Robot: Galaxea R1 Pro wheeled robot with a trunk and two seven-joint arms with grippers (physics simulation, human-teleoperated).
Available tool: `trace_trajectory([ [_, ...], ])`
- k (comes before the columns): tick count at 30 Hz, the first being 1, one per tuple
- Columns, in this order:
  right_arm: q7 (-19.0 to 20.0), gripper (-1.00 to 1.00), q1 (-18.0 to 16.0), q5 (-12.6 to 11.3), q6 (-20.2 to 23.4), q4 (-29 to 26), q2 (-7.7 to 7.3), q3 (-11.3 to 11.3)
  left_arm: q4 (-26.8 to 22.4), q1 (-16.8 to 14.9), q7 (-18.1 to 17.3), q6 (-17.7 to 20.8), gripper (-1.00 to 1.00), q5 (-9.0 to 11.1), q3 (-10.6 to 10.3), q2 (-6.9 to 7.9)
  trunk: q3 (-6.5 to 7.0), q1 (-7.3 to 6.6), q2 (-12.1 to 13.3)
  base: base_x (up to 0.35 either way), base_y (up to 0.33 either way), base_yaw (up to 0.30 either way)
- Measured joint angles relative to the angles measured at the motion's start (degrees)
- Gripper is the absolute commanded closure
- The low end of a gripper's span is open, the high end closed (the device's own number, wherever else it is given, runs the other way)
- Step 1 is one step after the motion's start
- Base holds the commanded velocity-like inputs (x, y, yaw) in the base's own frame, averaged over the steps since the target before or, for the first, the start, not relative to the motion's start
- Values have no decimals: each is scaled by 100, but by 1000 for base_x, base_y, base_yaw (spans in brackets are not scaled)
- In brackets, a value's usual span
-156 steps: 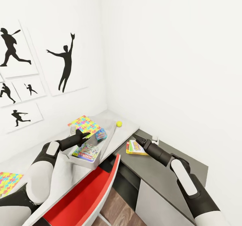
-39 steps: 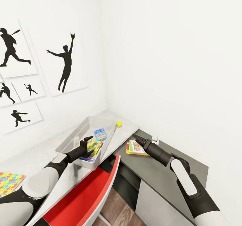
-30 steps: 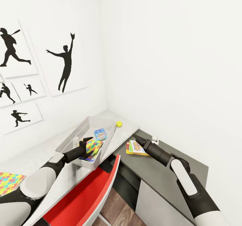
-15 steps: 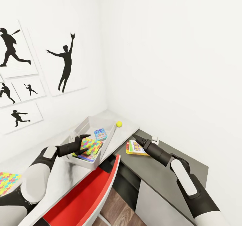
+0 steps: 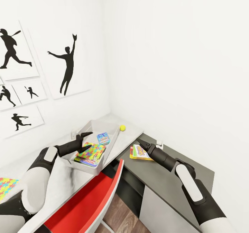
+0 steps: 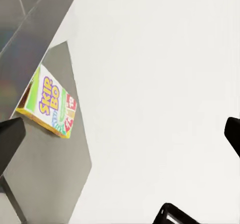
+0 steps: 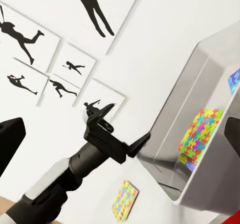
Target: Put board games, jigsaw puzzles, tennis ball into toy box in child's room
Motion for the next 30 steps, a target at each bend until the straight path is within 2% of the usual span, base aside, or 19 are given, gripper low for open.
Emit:
trace_trajectory([
  [4,5,-100,1,-3,0,8,0,0,-47,10,-848,4,-100,-15,-564,139,0,0,0,0,0,0],
  [6,6,-100,0,-4,0,10,0,0,-59,20,-1182,-3,-100,-25,-747,206,0,0,0,0,0,0],
  [8,3,-100,0,-4,0,11,0,0,-63,43,-1373,-14,-100,-35,-857,268,0,0,0,0,0,0],
  [12,2,-100,1,-4,0,13,0,0,-179,117,-1837,-30,-100,-42,-1151,509,0,0,0,0,0,0],
  [13,2,-100,1,-3,0,13,0,0,-279,141,-1989,-31,-100,-41,-1247,600,0,0,-1,0,0,0],
  [16,3,-100,2,0,0,15,2,0,-461,205,-2244,-37,-100,-52,-1410,738,0,0,0,0,0,0],
  [21,-1,-100,-1,4,-2,20,3,0,-1053,521,-2876,-52,-100,-67,-1911,1095,0,0,-1,0,0,0],
  [24,-1,-100,-1,3,-2,21,6,0,-1249,679,-3062,-62,-100,-74,-2028,1252,0,0,0,0,0,0],
  [25,-1,-100,-1,4,-2,22,6,0,-1357,794,-3176,-70,-100,-78,-2070,1349,0,0,-1,0,0,0],
  [30,-1,-100,-1,1,-74,21,2,0,-1570,1185,-3516,-196,-100,-88,-2135,1680,-1,0,0,0,0,0],
])
